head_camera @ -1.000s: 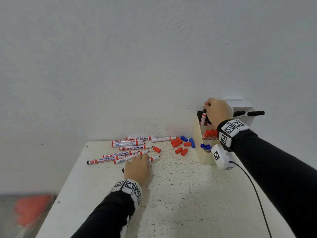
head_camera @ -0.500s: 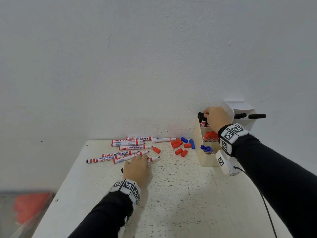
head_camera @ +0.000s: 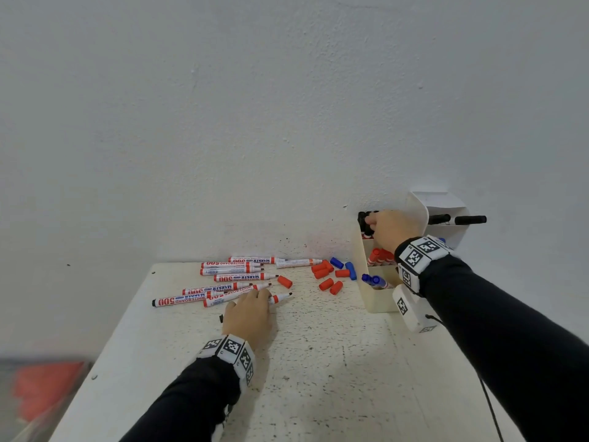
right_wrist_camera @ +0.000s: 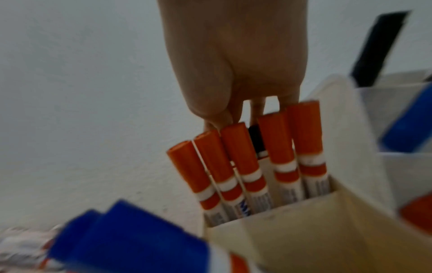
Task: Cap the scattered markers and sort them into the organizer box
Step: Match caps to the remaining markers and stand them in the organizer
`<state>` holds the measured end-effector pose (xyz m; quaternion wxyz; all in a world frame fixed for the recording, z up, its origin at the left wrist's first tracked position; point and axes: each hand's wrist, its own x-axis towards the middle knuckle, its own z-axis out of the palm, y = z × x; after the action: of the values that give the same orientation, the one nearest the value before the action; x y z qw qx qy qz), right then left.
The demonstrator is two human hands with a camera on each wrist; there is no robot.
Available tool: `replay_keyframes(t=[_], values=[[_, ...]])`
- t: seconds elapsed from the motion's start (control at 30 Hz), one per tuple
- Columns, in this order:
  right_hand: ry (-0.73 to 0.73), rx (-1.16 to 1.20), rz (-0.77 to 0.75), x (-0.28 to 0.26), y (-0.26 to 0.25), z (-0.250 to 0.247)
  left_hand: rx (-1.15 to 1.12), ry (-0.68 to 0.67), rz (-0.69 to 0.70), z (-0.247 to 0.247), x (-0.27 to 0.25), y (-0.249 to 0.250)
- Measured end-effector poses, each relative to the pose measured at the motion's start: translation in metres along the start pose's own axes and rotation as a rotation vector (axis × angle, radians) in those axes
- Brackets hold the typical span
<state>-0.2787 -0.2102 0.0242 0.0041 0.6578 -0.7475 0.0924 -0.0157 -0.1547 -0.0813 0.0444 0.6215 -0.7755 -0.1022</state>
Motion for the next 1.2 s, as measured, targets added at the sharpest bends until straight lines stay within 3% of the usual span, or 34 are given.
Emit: replay_keyframes(t=[0.17, 0.27, 0.73, 0.87, 0.97, 1.2], values=[[0.058, -0.055, -0.08, -0.005, -0.045, 0.02, -0.004, 0.015, 0.012, -0.001, -0.004, 0.001], [0.113, -0.065, -0.05, -0.001, -0.06, 0.029, -0.022, 0.026, 0.015, -0.005, -0.008, -0.001], [0.101, 0.077, 0.087, -0.001, 0.0, 0.012, 0.017, 0.084, 0.034, -0.013, 0.007, 0.009], [0.155, 0.085, 0.019, 0.0, 0.007, 0.014, 0.029, 0.054, 0.004, -0.008, 0.007, 0.008], [0.079, -0.016, -0.065, 0.002, 0.009, 0.015, 0.059, 0.026, -0.003, -0.001, 0.008, 0.005], [0.103, -0.003, -0.031, 0.005, 0.01, 0.016, 0.046, 0.004, -0.004, 0.007, 0.006, 0.003]])
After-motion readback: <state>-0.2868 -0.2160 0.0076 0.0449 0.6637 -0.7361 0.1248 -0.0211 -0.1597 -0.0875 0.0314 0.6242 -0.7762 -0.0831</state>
